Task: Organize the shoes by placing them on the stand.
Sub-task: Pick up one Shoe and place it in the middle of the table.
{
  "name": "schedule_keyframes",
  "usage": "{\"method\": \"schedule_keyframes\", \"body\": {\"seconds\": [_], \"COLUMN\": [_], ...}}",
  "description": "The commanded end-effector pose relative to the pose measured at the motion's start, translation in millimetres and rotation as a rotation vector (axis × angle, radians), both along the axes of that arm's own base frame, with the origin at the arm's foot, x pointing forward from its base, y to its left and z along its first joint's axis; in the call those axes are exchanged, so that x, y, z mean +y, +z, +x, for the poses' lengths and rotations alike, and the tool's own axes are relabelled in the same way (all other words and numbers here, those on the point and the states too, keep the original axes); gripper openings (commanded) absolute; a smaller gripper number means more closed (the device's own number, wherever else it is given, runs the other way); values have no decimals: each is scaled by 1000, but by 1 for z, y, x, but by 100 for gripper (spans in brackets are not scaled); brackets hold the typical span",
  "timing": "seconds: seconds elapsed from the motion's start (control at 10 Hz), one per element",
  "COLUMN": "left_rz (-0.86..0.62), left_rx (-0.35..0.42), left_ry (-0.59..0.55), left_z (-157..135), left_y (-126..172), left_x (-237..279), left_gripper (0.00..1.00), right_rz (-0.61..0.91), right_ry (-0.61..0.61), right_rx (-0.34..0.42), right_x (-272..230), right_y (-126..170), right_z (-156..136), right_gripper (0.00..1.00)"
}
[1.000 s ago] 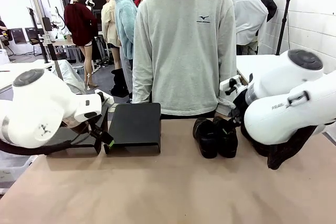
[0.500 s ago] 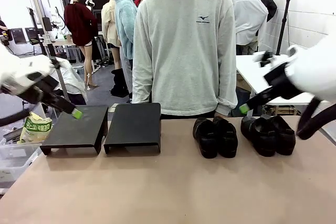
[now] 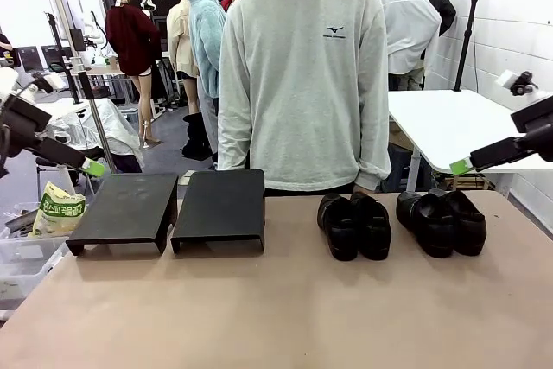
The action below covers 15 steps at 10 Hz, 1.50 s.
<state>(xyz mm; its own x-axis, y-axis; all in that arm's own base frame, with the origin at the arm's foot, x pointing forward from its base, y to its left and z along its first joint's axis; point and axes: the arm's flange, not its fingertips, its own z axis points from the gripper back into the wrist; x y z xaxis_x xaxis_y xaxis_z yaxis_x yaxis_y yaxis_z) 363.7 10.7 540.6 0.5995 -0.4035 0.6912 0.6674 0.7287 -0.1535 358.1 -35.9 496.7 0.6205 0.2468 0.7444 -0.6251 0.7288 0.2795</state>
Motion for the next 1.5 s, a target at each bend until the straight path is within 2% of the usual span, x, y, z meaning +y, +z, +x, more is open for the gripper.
{"method": "schedule_keyframes", "body": {"seconds": [0.0,0.3,0.4,0.5,1.4], "left_rz": [-43,-39,-147,-25,-25], "left_rx": [-44,-23,68,-26,-26], "left_ry": [9,11,67,29,29], "left_z": [-6,-2,5,-6,-6], "left_y": [3,0,-6,7,7], "left_x": [19,14,6,17,17], "left_gripper": [100,100,100,100,100], "right_rz": [53,37,59,59,59], "right_ry": [17,25,-1,-1,-1], "right_rx": [-1,-13,4,4,4], "right_x": [-9,-5,-10,-10,-10], "right_y": [0,-3,3,3,3], "right_z": [9,14,3,3,3], "right_gripper": [100,100,100,100,100]}}
